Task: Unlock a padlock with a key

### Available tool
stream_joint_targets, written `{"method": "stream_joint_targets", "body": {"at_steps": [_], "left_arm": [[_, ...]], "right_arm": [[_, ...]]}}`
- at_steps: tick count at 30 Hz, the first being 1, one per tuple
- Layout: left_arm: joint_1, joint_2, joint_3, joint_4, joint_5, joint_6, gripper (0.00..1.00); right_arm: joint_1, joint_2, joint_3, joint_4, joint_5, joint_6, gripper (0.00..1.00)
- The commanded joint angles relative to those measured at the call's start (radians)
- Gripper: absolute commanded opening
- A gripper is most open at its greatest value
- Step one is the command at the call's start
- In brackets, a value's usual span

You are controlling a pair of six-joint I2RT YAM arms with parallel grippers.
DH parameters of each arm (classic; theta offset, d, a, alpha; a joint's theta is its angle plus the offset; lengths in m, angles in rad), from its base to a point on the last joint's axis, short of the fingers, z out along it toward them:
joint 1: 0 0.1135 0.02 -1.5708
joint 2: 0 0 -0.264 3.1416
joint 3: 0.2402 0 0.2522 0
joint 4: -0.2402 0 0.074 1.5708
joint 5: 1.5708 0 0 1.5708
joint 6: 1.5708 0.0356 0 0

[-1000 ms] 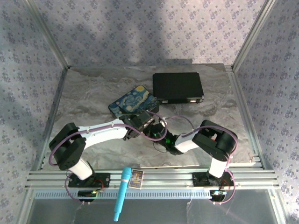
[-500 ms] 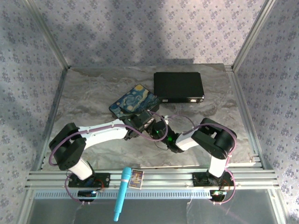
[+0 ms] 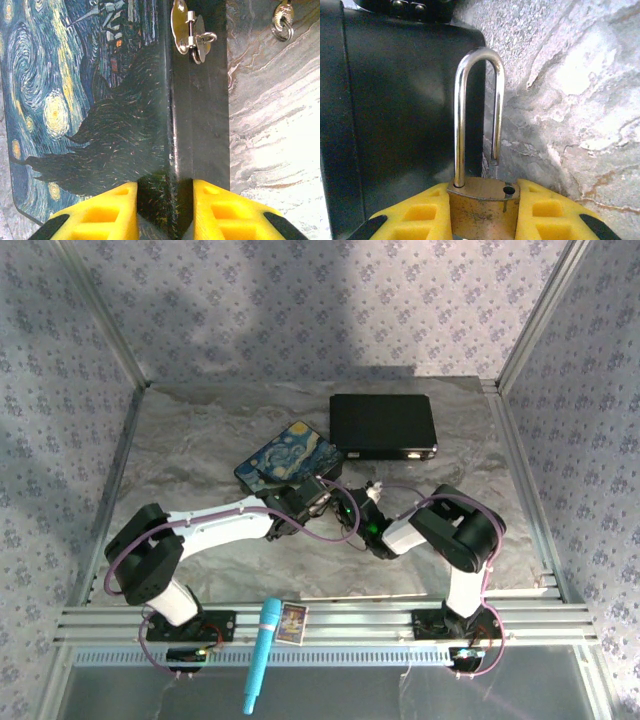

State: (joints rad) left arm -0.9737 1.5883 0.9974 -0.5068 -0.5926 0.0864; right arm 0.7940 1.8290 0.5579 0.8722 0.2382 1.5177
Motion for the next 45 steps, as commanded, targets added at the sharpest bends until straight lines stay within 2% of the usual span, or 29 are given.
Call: {"method": "stream_joint_targets", "body": {"at_steps": [1, 7, 10, 13, 14, 16, 19, 23, 31, 33, 35, 39, 45], "left_arm": [[-0.003, 0.054, -0.081, -0.222, 0.170, 0.000, 0.29], [-0.002, 0.038, -0.070, -0.221, 0.060, -0.038, 0.34], [0.006, 0.023, -0.063, -0.204, -0.003, -0.067, 0.38], [0.008, 0.020, -0.045, -0.213, -0.022, -0.098, 0.44], [0.009, 0.024, -0.035, -0.221, -0.038, -0.116, 0.49], [0.015, 0.030, -0.017, -0.238, -0.067, -0.167, 0.66], [0.034, 0.044, 0.005, -0.250, -0.023, -0.220, 0.85], [0.046, 0.068, 0.027, -0.275, -0.043, -0.300, 0.92], [0.084, 0.044, 0.020, -0.285, -0.147, -0.413, 0.97], [0.100, 0.025, 0.010, -0.278, -0.159, -0.420, 0.98], [0.122, 0.007, -0.003, -0.271, -0.150, -0.421, 0.98], [0.176, -0.020, -0.030, -0.275, -0.157, -0.430, 0.98], [0.260, -0.072, -0.063, -0.225, -0.130, -0.390, 0.98]], "right_arm": [[-0.007, -0.007, 0.013, -0.098, -0.015, -0.066, 0.05], [-0.081, -0.085, 0.070, -0.515, -0.286, -0.249, 0.06], [-0.119, -0.131, 0.107, -0.765, -0.350, -0.384, 0.06], [-0.161, -0.151, 0.167, -0.985, -0.401, -0.514, 0.08], [-0.177, -0.142, 0.195, -1.049, -0.430, -0.558, 0.08], [-0.211, -0.106, 0.266, -1.193, -0.483, -0.658, 0.11], [-0.220, -0.049, 0.357, -1.367, -0.491, -0.769, 0.14], [-0.229, -0.017, 0.400, -1.461, -0.476, -0.832, 0.18], [-0.199, -0.080, 0.452, -1.644, -0.246, -0.860, 0.27], [-0.195, -0.091, 0.450, -1.654, -0.237, -0.846, 0.32], [-0.191, -0.092, 0.444, -1.657, -0.239, -0.846, 0.41], [-0.178, -0.092, 0.438, -1.648, -0.253, -0.848, 0.45], [-0.153, -0.130, 0.463, -1.645, -0.253, -0.847, 0.57]]}}
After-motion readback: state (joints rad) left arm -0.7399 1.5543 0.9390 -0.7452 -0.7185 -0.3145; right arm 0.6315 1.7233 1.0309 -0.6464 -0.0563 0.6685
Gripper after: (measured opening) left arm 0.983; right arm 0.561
